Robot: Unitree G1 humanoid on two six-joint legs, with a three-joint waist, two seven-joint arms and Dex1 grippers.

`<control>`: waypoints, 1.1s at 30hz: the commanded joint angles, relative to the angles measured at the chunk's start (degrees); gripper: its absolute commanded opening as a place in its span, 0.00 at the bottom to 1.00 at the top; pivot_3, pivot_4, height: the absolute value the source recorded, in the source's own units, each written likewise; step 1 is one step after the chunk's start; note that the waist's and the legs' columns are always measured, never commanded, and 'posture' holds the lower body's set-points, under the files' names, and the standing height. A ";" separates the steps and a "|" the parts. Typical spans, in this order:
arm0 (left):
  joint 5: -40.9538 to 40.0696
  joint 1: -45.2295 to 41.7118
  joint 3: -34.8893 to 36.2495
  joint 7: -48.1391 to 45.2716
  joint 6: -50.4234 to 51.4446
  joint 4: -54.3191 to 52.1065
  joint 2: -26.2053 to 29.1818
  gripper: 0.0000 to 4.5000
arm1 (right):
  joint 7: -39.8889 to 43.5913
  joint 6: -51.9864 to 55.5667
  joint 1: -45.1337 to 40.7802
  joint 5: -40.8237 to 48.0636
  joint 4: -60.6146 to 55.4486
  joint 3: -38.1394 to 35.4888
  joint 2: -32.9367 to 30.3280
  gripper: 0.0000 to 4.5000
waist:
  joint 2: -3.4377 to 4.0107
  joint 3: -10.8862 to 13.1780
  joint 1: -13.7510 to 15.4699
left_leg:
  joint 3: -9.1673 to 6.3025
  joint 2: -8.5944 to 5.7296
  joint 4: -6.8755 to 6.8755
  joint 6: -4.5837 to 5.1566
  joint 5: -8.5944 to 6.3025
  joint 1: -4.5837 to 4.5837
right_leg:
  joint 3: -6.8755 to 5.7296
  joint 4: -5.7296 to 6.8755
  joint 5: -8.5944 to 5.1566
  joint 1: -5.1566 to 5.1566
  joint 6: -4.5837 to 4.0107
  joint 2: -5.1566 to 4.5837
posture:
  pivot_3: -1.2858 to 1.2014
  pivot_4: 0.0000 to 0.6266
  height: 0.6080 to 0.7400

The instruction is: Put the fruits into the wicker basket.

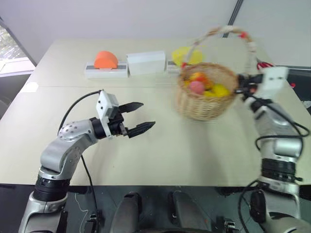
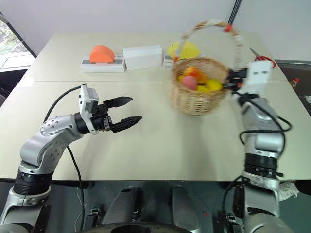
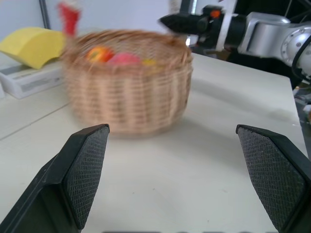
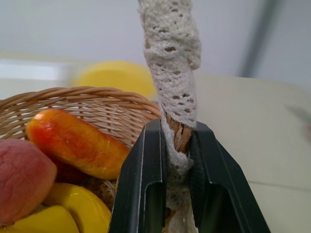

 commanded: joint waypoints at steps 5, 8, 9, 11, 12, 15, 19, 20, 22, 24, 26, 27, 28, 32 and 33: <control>1.23 -2.89 -0.78 -1.02 -2.47 1.70 -1.21 1.00 | -5.41 -4.48 0.01 0.11 4.76 -6.26 -0.99 0.13 | 0.05 -0.01 -1.72 | 0.19 0.05 -0.01 0.00 0.01 0.21 | 0.09 0.18 0.00 0.02 -0.01 0.14 | 0.52 0.24 1.00; 1.81 -3.29 -0.65 -0.76 -3.14 2.69 -1.32 1.00 | -5.52 -4.14 0.80 0.92 3.26 -7.15 -1.50 0.47 | 0.06 -0.02 -1.68 | 0.22 0.05 -0.01 0.00 0.01 0.22 | 0.09 0.20 0.00 0.03 -0.01 0.18 | 0.52 0.24 1.00; 2.06 -3.40 -0.57 -0.58 -3.33 3.01 -1.35 1.00 | -5.54 -3.97 1.15 1.00 2.51 -7.36 -1.71 0.59 | 0.06 -0.01 -1.64 | 0.22 0.05 0.00 0.00 0.01 0.21 | 0.09 0.20 0.00 0.04 -0.01 0.18 | 0.52 0.24 1.00; 2.81 -3.14 -0.22 -0.12 -3.76 3.50 -1.07 1.00 | -5.64 -3.73 2.67 1.09 -0.07 -8.29 -2.40 0.82 | 0.06 -0.01 -1.53 | 0.21 0.04 0.00 0.00 0.01 0.19 | 0.09 0.20 0.00 0.04 -0.01 0.15 | 0.52 0.24 1.00; 3.11 -2.81 0.15 0.16 -3.88 3.78 -0.74 1.00 | -5.13 -3.57 3.71 1.46 -1.48 -8.88 -2.89 0.92 | 0.06 -0.01 -1.47 | 0.19 0.05 0.00 0.00 0.01 0.17 | 0.09 0.20 -0.01 0.04 -0.01 0.14 | 0.52 0.24 1.00; 3.72 -1.12 1.86 1.07 -4.06 4.49 0.46 1.00 | -0.88 -2.84 8.10 4.95 -6.36 -10.63 -4.34 0.92 | 0.06 -0.01 -1.26 | 0.14 0.05 0.00 0.00 0.01 0.15 | 0.09 0.17 -0.01 0.04 0.00 0.08 | 0.52 0.24 1.00; 4.53 1.84 4.91 2.98 -3.45 6.05 2.10 1.00 | 10.42 -1.85 16.66 10.01 -13.76 -8.04 -6.95 0.92 | 0.06 -0.02 -1.53 | 0.04 0.09 -0.01 0.01 0.01 0.19 | 0.09 0.15 -0.02 0.08 0.01 0.11 | 0.52 0.24 1.00; 4.74 2.53 5.61 3.45 -3.53 6.50 2.28 1.00 | 13.31 -1.70 18.56 10.62 -15.52 -6.26 -7.70 0.92 | 0.06 -0.02 -1.64 | 0.02 0.12 -0.01 0.01 0.01 0.20 | 0.09 0.15 -0.02 0.09 0.01 0.11 | 0.52 0.24 1.00; 5.45 4.33 6.96 4.75 -3.99 7.57 2.45 1.00 | 17.86 -0.97 21.14 12.08 -19.15 -1.80 -8.39 0.92 | 0.06 -0.02 -1.87 | 0.04 0.16 0.00 0.01 0.01 0.25 | 0.09 0.15 -0.02 0.11 0.01 0.12 | 0.52 0.24 1.00; 6.62 6.16 7.72 5.94 -4.52 8.67 2.69 1.00 | 21.01 0.14 22.12 13.64 -21.86 2.43 -8.09 0.92 | 0.06 -0.02 -1.89 | 0.09 0.21 0.00 0.01 0.01 0.30 | 0.11 0.16 -0.01 0.11 0.01 0.16 | 0.52 0.24 1.00; 7.16 7.81 8.47 6.64 -5.19 8.97 2.58 1.00 | 23.07 0.80 21.89 14.17 -23.04 6.54 -7.31 0.92 | 0.06 -0.02 -1.68 | 0.07 0.22 0.01 0.00 0.01 0.31 | 0.10 0.17 -0.01 0.11 0.01 0.18 | 0.52 0.24 1.00; 7.62 8.84 9.17 7.43 -5.92 9.29 2.33 1.00 | 23.82 0.94 21.19 13.69 -22.76 9.57 -6.53 0.92 | 0.06 -0.02 -1.59 | 0.03 0.23 0.01 0.00 0.01 0.29 | 0.08 0.17 -0.02 0.11 0.00 0.17 | 0.52 0.24 1.00; 8.05 9.59 9.74 8.22 -6.47 9.68 2.06 1.00 | 24.18 0.73 20.44 12.87 -21.99 12.03 -5.84 0.92 | 0.04 -0.03 -1.51 | -0.01 0.22 0.02 0.00 0.01 0.26 | 0.06 0.17 -0.02 0.11 0.00 0.16 | 0.52 0.24 1.00; 8.62 11.67 11.12 10.01 -7.50 10.16 1.33 1.00 | 24.36 -0.93 17.55 11.18 -16.88 15.93 -3.02 0.92 | 0.04 -0.03 -1.09 | -0.02 0.17 0.01 0.00 0.00 0.22 | 0.05 0.11 -0.01 0.12 0.01 0.05 | 0.52 0.24 1.00; 8.56 11.99 11.34 10.18 -7.60 9.90 1.15 1.00 | 24.63 -1.24 17.21 11.06 -16.11 16.24 -2.89 0.92 | 0.04 -0.03 -0.82 | -0.03 0.14 0.01 0.00 0.00 0.20 | 0.04 0.09 -0.01 0.11 0.01 0.00 | 0.52 0.24 1.00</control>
